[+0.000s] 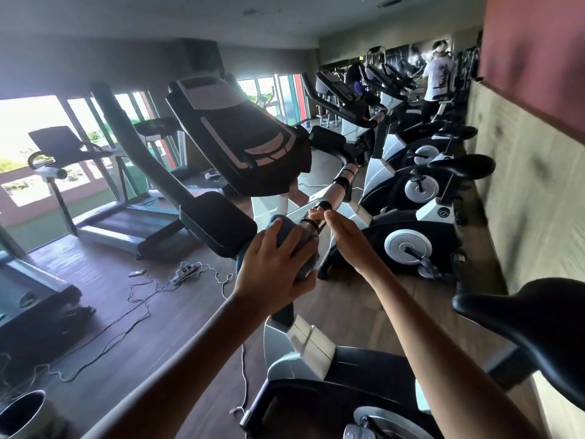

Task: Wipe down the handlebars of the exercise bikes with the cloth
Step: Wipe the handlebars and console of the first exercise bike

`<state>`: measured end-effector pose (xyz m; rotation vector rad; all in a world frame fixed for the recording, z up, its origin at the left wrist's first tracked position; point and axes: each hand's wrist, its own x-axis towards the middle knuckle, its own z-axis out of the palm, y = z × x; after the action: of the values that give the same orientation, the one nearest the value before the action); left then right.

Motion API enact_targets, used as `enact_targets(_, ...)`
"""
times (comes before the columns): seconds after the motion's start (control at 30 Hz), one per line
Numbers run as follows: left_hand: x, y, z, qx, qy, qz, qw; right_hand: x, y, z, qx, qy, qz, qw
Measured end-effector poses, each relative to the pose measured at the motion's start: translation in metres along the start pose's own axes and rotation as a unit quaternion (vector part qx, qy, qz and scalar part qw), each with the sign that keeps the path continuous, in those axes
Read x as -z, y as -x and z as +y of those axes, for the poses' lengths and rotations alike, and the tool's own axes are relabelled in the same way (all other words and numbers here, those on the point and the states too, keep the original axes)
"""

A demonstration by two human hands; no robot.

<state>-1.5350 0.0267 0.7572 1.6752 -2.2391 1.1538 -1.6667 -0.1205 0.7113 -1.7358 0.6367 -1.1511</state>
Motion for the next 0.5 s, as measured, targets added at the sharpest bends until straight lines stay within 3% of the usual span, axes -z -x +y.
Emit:
enact_targets(0.1,0.009,-0.001,-0.014,0.015,0.007,-0.04,0.999,-0.002,0.002,-0.005,-0.014,-0.001,-0.01,1.0)
enact_targets(0.23,0.026,0.0,-0.039,0.0,-0.077,-0.105,0.991,-0.011,0.013,-0.021,-0.016,0.008,0.0,1.0)
enact_targets(0.3,0.029,0.002,-0.049,-0.002,-0.093,-0.129,0.987,-0.022,0.025,-0.028,0.014,-0.019,0.064,0.998)
enact_targets(0.37,0.032,0.003,-0.058,0.0,-0.095,-0.143,0.985,-0.036,0.038,-0.035,0.062,-0.029,0.079,0.995)
enact_targets(0.5,0.038,0.011,-0.094,0.035,-0.058,-0.125,0.99,-0.054,0.042,-0.029,0.133,0.083,0.08,0.984)
